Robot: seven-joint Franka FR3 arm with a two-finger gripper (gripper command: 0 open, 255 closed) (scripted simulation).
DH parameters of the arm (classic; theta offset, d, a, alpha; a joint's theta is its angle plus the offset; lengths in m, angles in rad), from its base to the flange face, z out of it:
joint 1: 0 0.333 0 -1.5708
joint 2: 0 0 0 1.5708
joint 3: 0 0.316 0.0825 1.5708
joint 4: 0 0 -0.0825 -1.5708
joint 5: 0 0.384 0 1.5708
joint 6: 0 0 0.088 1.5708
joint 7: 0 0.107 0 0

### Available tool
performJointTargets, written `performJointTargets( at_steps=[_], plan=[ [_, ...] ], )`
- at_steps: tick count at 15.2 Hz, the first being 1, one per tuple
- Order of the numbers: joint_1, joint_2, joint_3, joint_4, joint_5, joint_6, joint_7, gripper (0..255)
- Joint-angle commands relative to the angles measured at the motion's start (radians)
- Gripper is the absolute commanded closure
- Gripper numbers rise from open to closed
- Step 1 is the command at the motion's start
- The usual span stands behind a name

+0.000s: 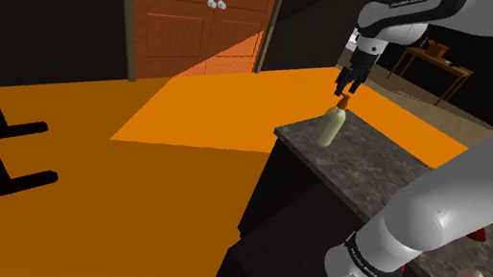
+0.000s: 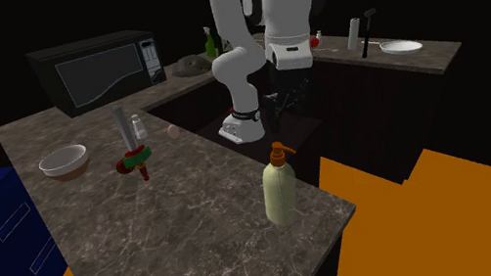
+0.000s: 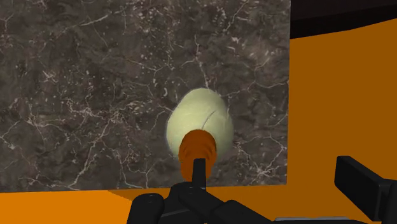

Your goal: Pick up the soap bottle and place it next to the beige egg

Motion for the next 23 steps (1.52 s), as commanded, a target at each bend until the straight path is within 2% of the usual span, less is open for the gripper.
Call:
performJointTargets(
  at_steps=[1,4,11,19,20,23],
  plan=[
    [-0.008,0.077,-0.033,0.057,0.033,0.013,-0.053,0],
    [-0.024,0.163,-0.062,0.117,0.077,0.025,-0.112,0],
    [-0.029,0.202,-0.066,0.051,0.098,0.125,-0.128,0],
    [-0.029,0.202,-0.066,0.051,0.098,0.124,-0.128,0],
    [-0.029,0.202,-0.066,0.051,0.098,0.124,-0.128,255],
    [-0.029,0.202,-0.066,0.051,0.098,0.124,-0.128,255]
  ],
)
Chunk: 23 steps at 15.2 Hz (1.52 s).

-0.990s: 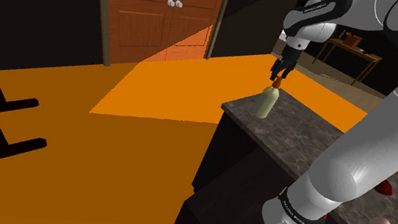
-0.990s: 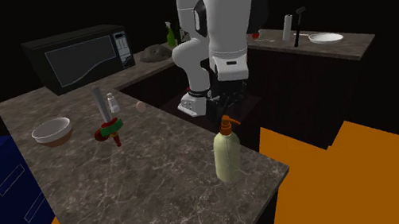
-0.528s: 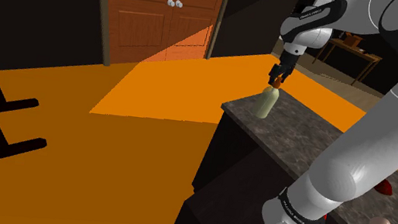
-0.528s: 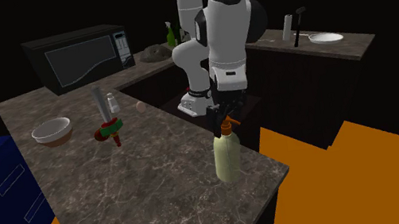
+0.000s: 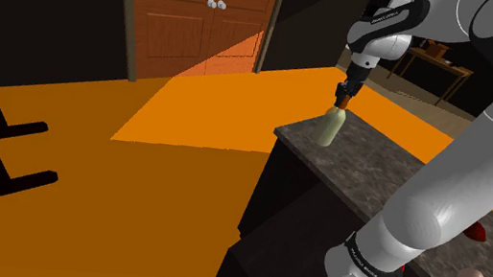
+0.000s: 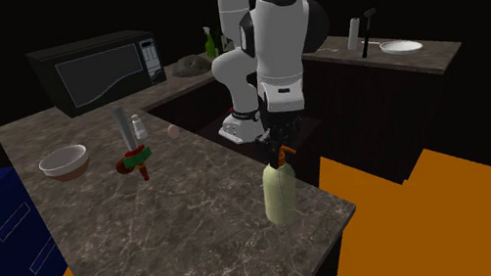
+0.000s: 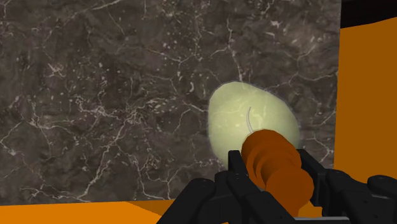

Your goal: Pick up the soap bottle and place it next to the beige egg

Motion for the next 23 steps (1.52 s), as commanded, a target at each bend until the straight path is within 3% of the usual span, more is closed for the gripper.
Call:
performJointTargets(
  at_steps=[1,6,23],
  plan=[
    [0.000,0.000,0.000,0.000,0.000,0.000,0.000,255],
    [0.000,0.000,0.000,0.000,0.000,0.000,0.000,255],
    [0.007,-0.072,0.009,0.161,-0.038,-0.224,0.023,255]
  ],
)
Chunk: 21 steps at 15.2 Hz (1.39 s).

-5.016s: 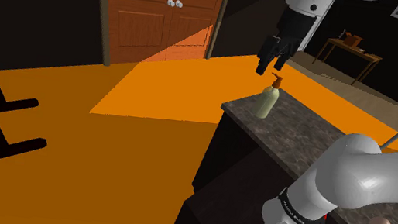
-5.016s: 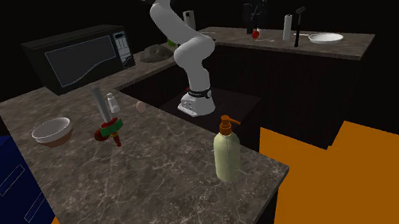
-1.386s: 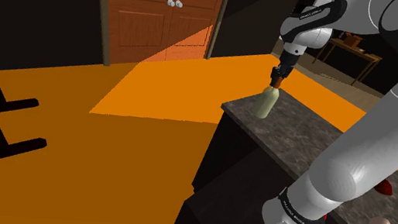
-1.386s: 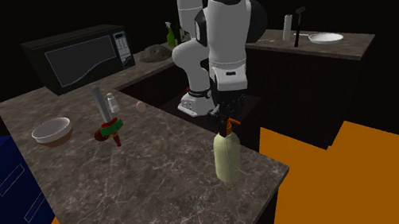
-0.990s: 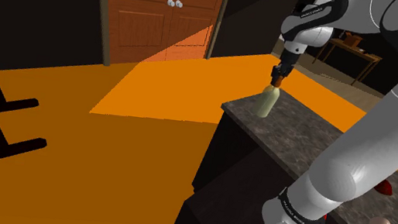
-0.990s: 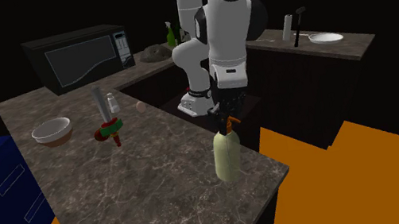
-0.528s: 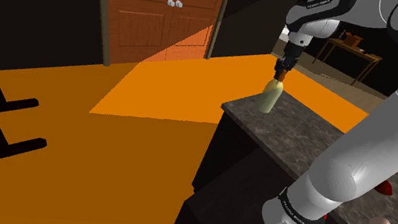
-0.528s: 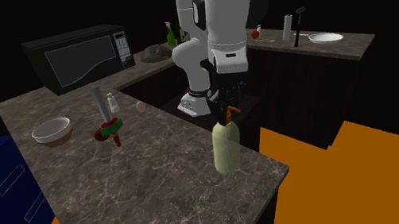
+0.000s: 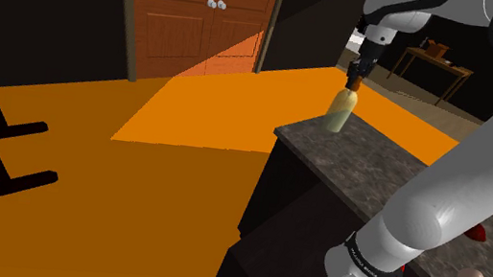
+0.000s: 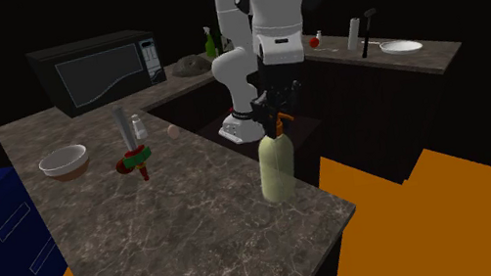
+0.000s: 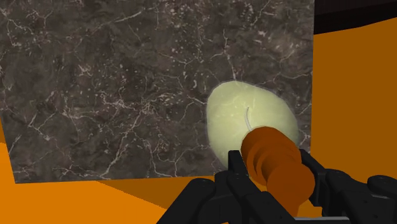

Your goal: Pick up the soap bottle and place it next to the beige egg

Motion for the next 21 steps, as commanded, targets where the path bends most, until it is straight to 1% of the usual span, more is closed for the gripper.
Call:
performJointTargets(
  at_steps=[1,11,21],
  plan=[
    [0.001,-0.001,0.001,0.026,0.000,-0.027,0.000,255],
    [0.003,-0.007,0.004,0.154,-0.001,-0.160,-0.003,255],
    [0.003,0.014,0.003,0.310,0.011,-0.298,-0.016,255]
  ],
)
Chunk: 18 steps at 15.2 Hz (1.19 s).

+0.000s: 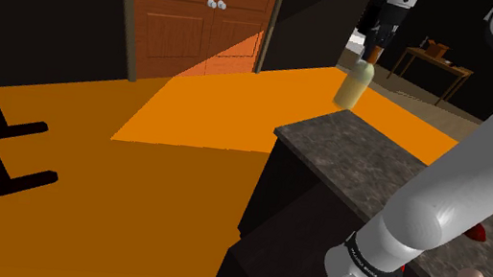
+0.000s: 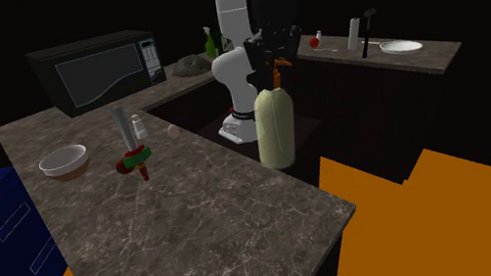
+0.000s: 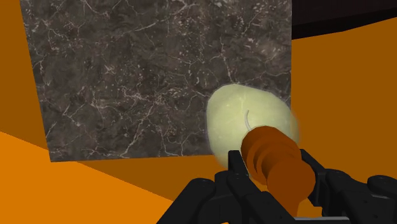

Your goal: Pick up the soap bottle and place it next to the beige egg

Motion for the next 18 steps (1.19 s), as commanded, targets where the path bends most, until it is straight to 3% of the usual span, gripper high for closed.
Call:
performJointTargets(
  at_steps=[1,18],
  plan=[
    [-0.001,0.007,-0.001,0.033,0.004,-0.027,-0.004,255],
    [-0.032,0.131,-0.028,0.404,0.071,-0.292,-0.059,255]
  ],
)
